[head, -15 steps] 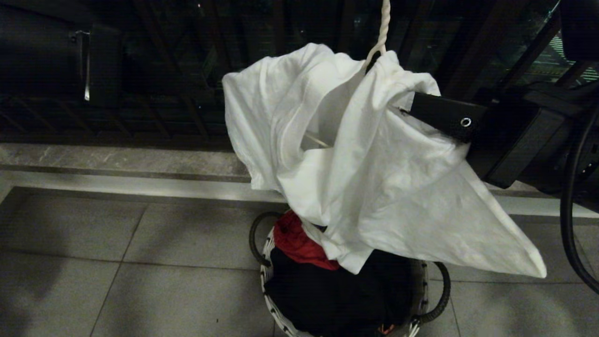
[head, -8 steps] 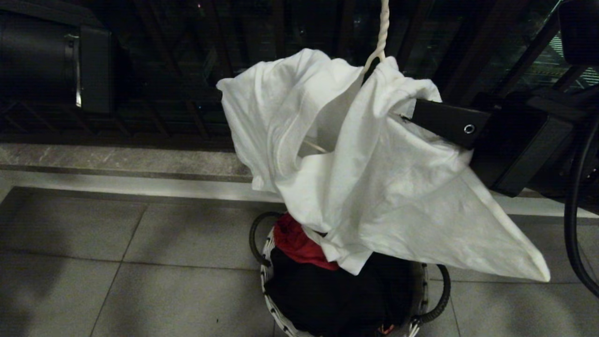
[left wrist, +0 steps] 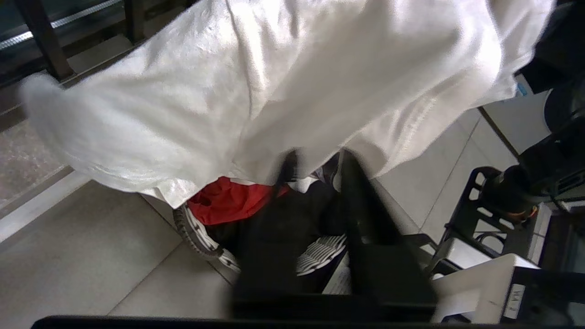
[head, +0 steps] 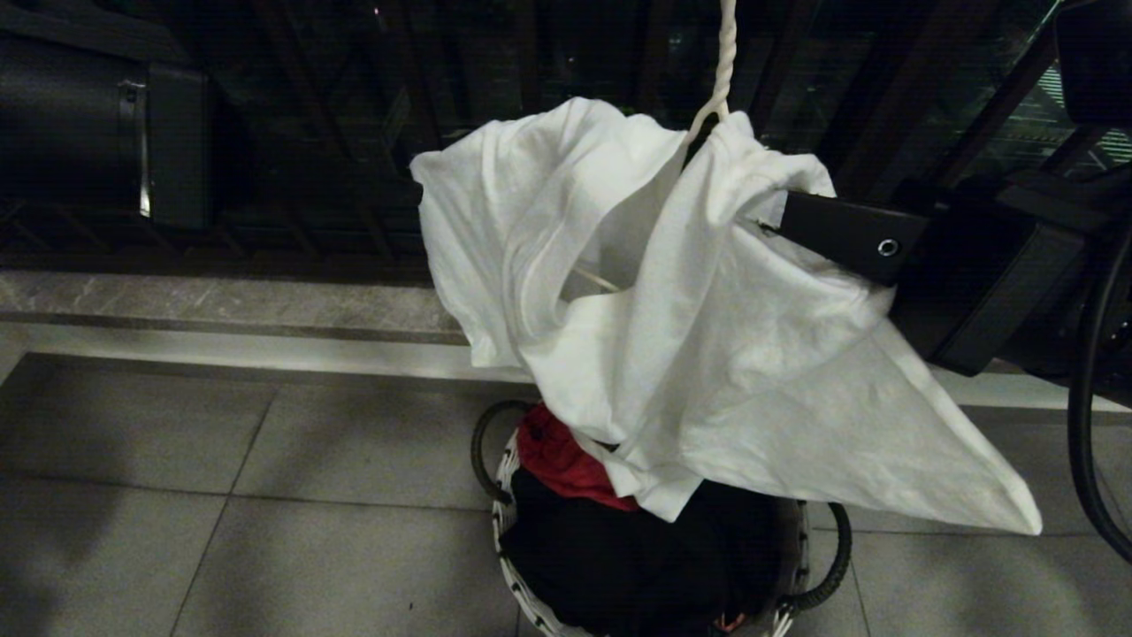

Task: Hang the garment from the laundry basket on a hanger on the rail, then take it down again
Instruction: Hang the clothes rack on the clothesline

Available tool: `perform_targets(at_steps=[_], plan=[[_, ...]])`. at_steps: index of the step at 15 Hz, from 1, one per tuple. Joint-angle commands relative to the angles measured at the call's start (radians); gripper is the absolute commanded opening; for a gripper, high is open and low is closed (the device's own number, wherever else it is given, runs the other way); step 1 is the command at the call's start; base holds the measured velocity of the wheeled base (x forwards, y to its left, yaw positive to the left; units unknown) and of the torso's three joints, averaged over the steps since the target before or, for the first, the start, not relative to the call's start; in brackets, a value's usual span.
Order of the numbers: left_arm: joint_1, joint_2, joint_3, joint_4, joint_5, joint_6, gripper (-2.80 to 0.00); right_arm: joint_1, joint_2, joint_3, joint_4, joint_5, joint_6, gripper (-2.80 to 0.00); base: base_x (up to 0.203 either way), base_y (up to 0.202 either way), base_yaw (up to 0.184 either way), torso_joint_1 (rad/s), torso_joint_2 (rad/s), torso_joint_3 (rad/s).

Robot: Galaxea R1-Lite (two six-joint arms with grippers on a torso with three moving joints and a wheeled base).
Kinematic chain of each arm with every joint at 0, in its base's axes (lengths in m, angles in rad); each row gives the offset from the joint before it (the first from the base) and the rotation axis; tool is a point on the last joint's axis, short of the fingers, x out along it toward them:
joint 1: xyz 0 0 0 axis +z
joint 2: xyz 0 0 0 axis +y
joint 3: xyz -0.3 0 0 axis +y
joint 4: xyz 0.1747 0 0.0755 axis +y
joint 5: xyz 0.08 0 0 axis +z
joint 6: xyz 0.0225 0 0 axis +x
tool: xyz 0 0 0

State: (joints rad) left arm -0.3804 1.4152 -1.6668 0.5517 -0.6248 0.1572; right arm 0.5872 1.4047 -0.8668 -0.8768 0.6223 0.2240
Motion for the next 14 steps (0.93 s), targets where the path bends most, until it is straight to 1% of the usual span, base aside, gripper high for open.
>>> perform_targets(at_steps=[1,2,4,5,7,8,9,10,12,14], plan=[[0.000,0.039,-0.011,-0.004,-0.016,0.034,0.00,0.000,0.001,0.000,-0.005,0.004,0.001,-2.80,0.000,0.000,0.000,0.000,0.00,0.000],[0.000,0.043,-0.015,-0.004,-0.042,0.072,0.00,0.000,0.000,0.000,-0.005,0.004,0.001,-2.80,0.000,0.000,0.000,0.000,0.00,0.000],[0.000,0.055,-0.035,-0.003,-0.128,0.141,0.00,0.000,0.000,0.000,-0.005,0.004,0.001,-2.80,0.000,0.000,0.000,0.000,0.00,0.000],[0.000,0.065,-0.053,0.000,-0.144,0.176,0.00,0.002,0.000,0.000,-0.001,0.005,0.001,-2.80,0.000,0.000,0.000,0.000,0.00,0.000],[0.000,0.078,-0.082,0.003,-0.147,0.219,0.00,0.002,-0.005,0.000,0.006,0.023,0.031,-2.80,0.000,0.000,0.000,0.000,0.00,0.000],[-0.003,0.076,-0.090,0.005,-0.147,0.228,0.00,0.001,-0.006,0.001,0.007,0.050,0.042,-2.80,0.000,0.000,0.000,0.000,0.00,0.000],[-0.018,0.062,-0.082,0.008,-0.146,0.245,0.00,0.002,-0.009,0.007,0.007,0.058,0.043,-2.80,0.000,0.000,0.000,0.000,0.00,0.000],[-0.034,0.050,-0.073,0.020,-0.144,0.278,0.00,0.002,-0.010,0.010,0.007,0.060,0.043,-2.80,0.000,0.000,0.000,0.000,0.00,0.000],[-0.037,0.047,-0.086,0.081,-0.138,0.353,0.00,0.002,-0.010,0.011,0.010,0.073,0.044,-2.80,0.000,0.000,0.000,0.000,0.00,0.000],[-0.041,0.053,-0.082,0.123,-0.129,0.406,0.00,0.002,-0.010,0.009,0.019,0.094,0.046,-2.80,0.000,0.000,0.000,0.000,0.00,0.000]])
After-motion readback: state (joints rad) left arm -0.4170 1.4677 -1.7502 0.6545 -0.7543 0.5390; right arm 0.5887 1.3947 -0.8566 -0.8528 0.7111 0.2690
